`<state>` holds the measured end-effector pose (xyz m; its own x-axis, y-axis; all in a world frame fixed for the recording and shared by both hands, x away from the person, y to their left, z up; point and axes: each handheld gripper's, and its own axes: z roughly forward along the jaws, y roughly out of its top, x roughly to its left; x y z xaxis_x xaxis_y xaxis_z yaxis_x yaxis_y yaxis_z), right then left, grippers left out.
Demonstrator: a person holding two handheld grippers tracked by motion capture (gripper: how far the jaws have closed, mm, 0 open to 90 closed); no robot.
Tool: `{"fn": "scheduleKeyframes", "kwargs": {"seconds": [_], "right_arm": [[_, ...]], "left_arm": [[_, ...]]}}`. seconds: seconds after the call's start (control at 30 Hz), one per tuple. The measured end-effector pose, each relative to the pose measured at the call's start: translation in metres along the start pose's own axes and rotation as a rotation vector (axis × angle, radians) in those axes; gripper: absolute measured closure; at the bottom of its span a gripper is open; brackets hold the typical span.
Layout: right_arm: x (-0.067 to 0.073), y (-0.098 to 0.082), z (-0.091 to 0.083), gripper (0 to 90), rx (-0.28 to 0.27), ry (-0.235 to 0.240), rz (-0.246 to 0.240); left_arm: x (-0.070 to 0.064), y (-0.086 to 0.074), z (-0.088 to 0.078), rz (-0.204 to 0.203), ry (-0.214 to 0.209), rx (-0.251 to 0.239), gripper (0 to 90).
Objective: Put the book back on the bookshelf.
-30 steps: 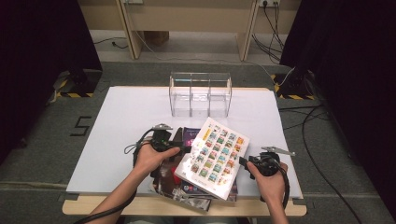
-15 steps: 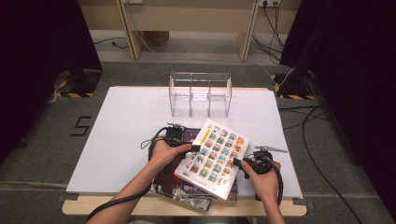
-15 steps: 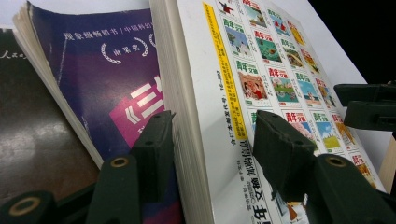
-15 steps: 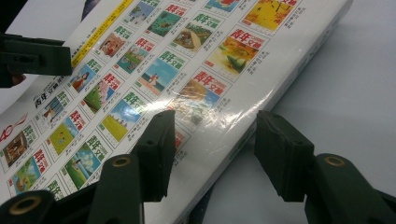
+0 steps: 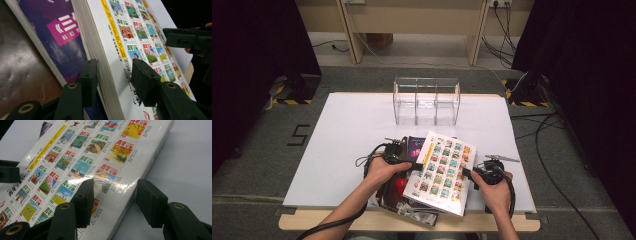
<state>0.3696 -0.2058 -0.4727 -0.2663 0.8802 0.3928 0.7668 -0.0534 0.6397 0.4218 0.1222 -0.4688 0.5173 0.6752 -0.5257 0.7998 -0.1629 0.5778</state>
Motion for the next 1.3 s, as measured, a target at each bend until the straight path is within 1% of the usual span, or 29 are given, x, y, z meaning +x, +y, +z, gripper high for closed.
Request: {"fn": "scheduleKeyframes", "kwargs": {"seconds": [0.03, 0.07, 0.1, 0.13, 0.2, 0.27, 0.3, 0.4, 0.43, 0.47, 0.5, 0.57, 0.6, 0.63, 0.67, 0.7, 0.73, 0.77, 0.8, 0.87, 0.9, 0.93, 1.0, 1.07, 1.1, 1.17, 1.2, 1.23, 1.3], "right_arm": [[0.0, 0.0, 0.0, 49.1, 0.0, 0.0, 0.001], [0.0, 0.0, 0.0, 49.1, 0.0, 0.0, 0.001], [0.0, 0.0, 0.0, 48.7, 0.001, 0.003, 0.009], [0.0, 0.0, 0.0, 48.5, 0.001, 0.002, 0.013], [0.001, -0.001, 0.001, 48.1, -0.003, -0.004, 0.011], [0.001, -0.001, 0.001, 48.0, -0.003, -0.009, 0.011], [0.002, -0.001, 0.001, 48.0, -0.003, -0.011, 0.009], [0.001, -0.001, 0.001, 48.0, -0.004, -0.009, 0.01], [0.001, -0.001, 0.001, 48.0, -0.003, -0.009, 0.016], [0.001, -0.001, 0.001, 48.0, -0.004, -0.009, 0.016], [0.001, -0.001, 0.001, 47.9, -0.004, -0.009, 0.018], [0.002, -0.002, 0.001, 47.9, -0.01, -0.009, 0.02], [0.002, -0.002, 0.001, 47.9, -0.013, -0.009, 0.021], [0.001, -0.003, 0.001, 47.9, -0.015, -0.008, 0.023], [0.001, -0.003, 0.001, 47.9, -0.015, -0.008, 0.027], [0.001, -0.003, 0.001, 47.9, -0.015, -0.008, 0.025], [0.001, -0.003, 0.001, 47.9, -0.015, -0.008, 0.025], [0.002, -0.002, 0.001, 47.8, -0.011, -0.01, 0.022], [0.002, -0.002, 0.001, 47.8, -0.008, -0.012, 0.021], [0.003, -0.002, 0.001, 47.8, -0.005, -0.011, 0.026], [0.002, -0.002, 0.001, 47.6, -0.007, -0.012, 0.019], [0.002, -0.001, 0.001, 47.5, -0.006, -0.011, 0.018], [0.002, 0.0, 0.001, 47.4, 0.001, -0.008, 0.0], [0.001, 0.001, 0.0, 47.8, 0.01, -0.002, -0.002], [-0.003, 0.008, -0.002, 47.5, -0.005, 0.012, 0.013], [-0.007, 0.015, -0.003, 46.6, -0.023, 0.001, 0.021], [-0.011, 0.02, -0.003, 45.8, -0.024, 0.006, 0.033], [-0.013, 0.026, -0.001, 44.9, -0.017, 0.014, 0.062], [-0.02, 0.036, 0.005, 44.8, 0.008, 0.004, 0.041]], "left_arm": [[0.0, 0.001, 0.002, -0.005, 0.005, -0.013, 55.2], [0.0, 0.001, 0.002, -0.005, 0.005, -0.013, 55.0], [-0.002, 0.003, 0.006, 0.0, 0.019, -0.001, 52.3], [-0.003, 0.004, 0.007, -0.006, 0.024, 0.003, 51.1], [-0.001, 0.006, 0.007, -0.046, 0.019, 0.012, 52.0], [0.001, 0.006, 0.006, -0.09, 0.008, 0.001, 55.5], [0.001, 0.006, 0.004, -0.102, 0.002, -0.01, 57.5], [-0.002, 0.007, 0.0, -0.091, -0.004, -0.026, 60.0], [-0.009, 0.01, -0.004, -0.086, -0.022, -0.046, 59.9], [-0.009, 0.01, -0.004, -0.086, -0.022, -0.046, 60.0], [-0.016, 0.015, -0.009, -0.089, -0.056, -0.062, 60.1], [-0.02, 0.018, -0.01, -0.115, -0.096, -0.073, 60.5], [-0.02, 0.018, -0.01, -0.115, -0.096, -0.073, 60.6], [-0.024, 0.02, -0.008, -0.119, -0.106, -0.064, 60.4], [-0.025, 0.02, -0.005, -0.119, -0.104, -0.054, 60.0], [-0.025, 0.019, -0.001, -0.125, -0.095, -0.03, 59.4], [-0.025, 0.019, -0.001, -0.125, -0.095, -0.03, 58.7], [-0.024, 0.018, 0.003, -0.137, -0.085, -0.015, 58.6], [-0.023, 0.018, 0.004, -0.154, -0.087, -0.01, 58.6], [-0.023, 0.018, 0.003, -0.156, -0.087, -0.01, 59.7], [-0.022, 0.018, 0.003, -0.127, -0.066, -0.006, 65.5], [-0.021, 0.017, 0.004, -0.114, -0.058, 0.001, 67.1], [-0.019, 0.015, 0.004, -0.103, -0.064, -0.001, 70.6], [-0.018, 0.014, 0.003, -0.1, -0.065, -0.004, 71.8], [-0.018, 0.011, 0.002, -0.092, -0.061, -0.016, 72.5], [-0.018, 0.007, 0.0, -0.083, -0.053, -0.024, 72.8], [-0.018, 0.006, -0.001, -0.085, -0.051, -0.03, 72.8], [-0.017, 0.004, -0.002, -0.082, -0.048, -0.032, 72.8], [-0.016, 0.0, -0.003, -0.078, -0.043, -0.043, 72.9]]}}
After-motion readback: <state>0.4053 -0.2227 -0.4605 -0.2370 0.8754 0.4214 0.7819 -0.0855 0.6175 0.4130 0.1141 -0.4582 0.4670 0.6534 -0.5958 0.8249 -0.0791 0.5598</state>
